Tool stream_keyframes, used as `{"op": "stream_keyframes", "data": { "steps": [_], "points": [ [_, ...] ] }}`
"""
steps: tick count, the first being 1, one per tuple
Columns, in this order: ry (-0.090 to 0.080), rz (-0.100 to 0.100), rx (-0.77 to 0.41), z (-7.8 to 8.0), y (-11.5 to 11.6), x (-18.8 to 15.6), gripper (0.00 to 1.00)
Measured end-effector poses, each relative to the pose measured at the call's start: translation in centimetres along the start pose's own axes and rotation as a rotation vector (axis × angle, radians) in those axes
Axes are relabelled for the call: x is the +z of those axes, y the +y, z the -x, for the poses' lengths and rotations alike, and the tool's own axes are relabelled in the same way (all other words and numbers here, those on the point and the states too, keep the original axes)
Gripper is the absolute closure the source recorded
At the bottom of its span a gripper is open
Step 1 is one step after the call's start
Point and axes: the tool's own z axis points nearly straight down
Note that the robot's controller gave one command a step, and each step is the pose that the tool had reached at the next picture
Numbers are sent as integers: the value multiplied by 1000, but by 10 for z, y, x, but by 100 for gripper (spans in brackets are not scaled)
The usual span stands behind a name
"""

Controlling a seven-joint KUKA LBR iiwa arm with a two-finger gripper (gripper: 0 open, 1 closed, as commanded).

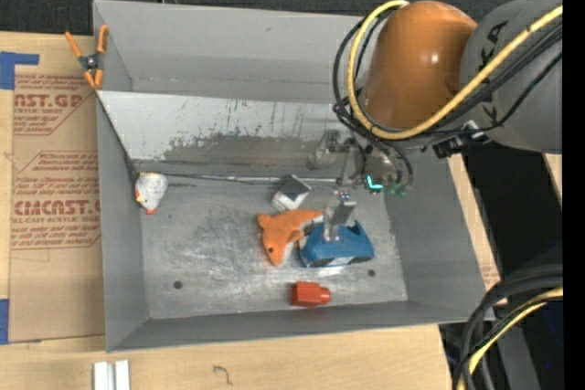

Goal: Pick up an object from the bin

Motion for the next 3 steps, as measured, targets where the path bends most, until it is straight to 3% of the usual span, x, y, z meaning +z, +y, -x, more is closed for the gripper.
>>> {"op": "stream_keyframes", "data": {
  "steps": [1,2,3],
  "points": [
    [-8,0,1,2,0,-4,0],
    [-15,0,-48,-4,1,42,0],
    [-10,-1,-272,-8,-8,102,0]
  ]
}}
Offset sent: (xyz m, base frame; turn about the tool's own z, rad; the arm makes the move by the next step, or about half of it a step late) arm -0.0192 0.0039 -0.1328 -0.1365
